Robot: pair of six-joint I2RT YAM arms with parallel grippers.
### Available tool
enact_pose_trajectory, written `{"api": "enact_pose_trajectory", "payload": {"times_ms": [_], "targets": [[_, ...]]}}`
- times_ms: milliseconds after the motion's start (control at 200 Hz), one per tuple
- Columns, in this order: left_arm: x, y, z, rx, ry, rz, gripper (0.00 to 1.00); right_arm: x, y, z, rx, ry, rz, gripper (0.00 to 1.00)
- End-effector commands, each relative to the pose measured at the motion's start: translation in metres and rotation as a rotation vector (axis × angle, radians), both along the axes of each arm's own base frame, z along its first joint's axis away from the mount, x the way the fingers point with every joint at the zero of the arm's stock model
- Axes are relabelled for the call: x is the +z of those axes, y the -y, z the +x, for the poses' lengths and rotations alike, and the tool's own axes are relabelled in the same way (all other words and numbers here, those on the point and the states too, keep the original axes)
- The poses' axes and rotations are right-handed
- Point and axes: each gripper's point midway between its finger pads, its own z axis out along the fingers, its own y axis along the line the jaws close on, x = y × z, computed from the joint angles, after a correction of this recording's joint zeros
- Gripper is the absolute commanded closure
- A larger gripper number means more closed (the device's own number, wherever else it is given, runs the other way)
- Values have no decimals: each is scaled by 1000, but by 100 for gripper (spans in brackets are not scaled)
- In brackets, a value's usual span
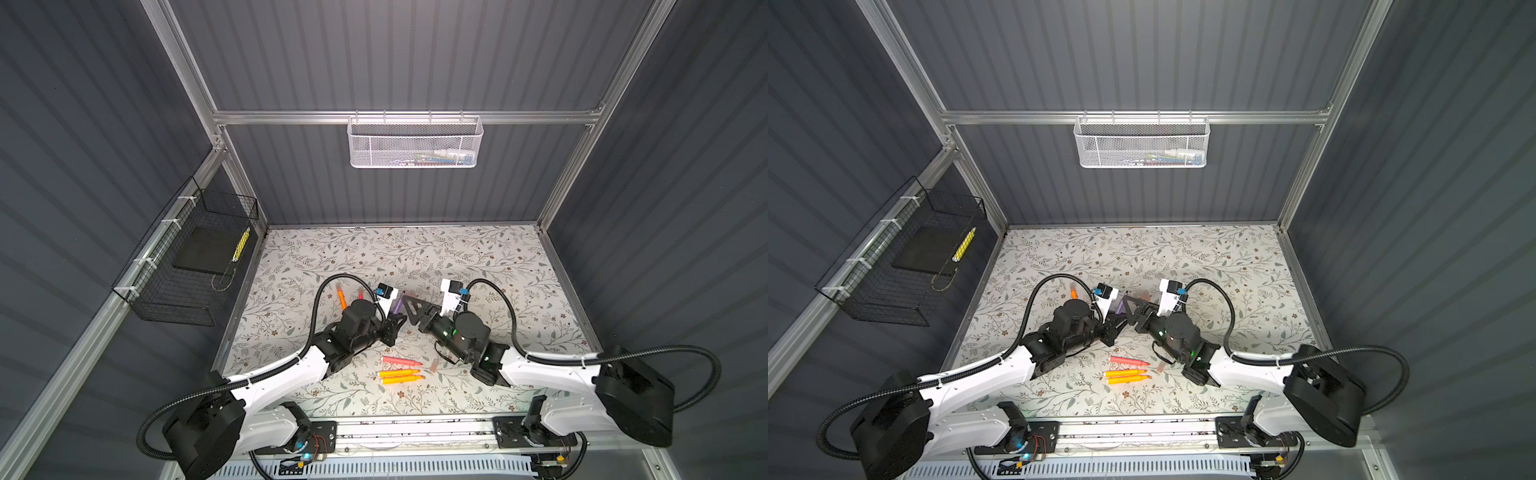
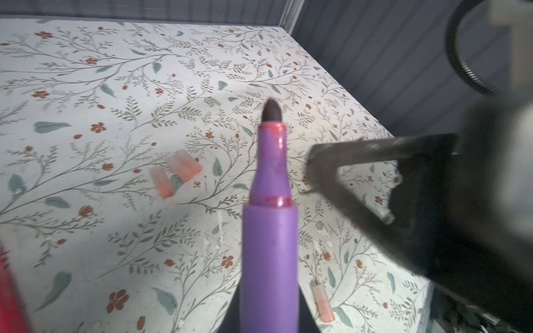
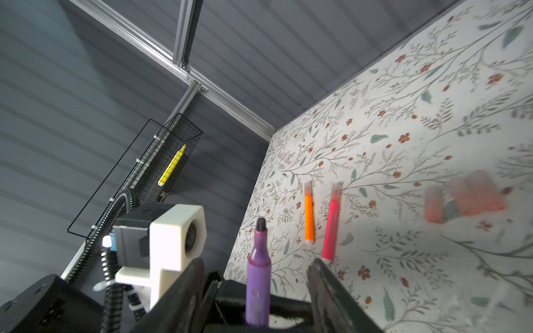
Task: Insert the pens into the pen caps
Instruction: 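Move the right gripper down to the pale pink cap on the table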
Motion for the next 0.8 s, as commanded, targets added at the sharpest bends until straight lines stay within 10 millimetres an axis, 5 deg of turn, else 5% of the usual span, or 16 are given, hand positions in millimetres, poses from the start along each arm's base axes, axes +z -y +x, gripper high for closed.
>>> {"api": "enact_pose_trajectory", "payload": {"times_ms": [0, 170, 270, 490, 795], "targets": [[-15, -30, 8, 128, -25, 58, 100, -24, 36, 7, -115, -43, -162, 38], [-32, -66, 18, 235, -91, 38, 100, -63, 74, 13, -171, -188, -443, 45], [-32, -64, 9, 187, -89, 30, 100, -77, 91, -2, -154, -280, -529, 50], [-23, -58, 4, 141, -64, -2, 100, -109, 90, -49, -8, -420, -659, 53], [-19, -59, -4, 133, -72, -17, 100, -155, 81, -78, 94, -561, -792, 55]]}}
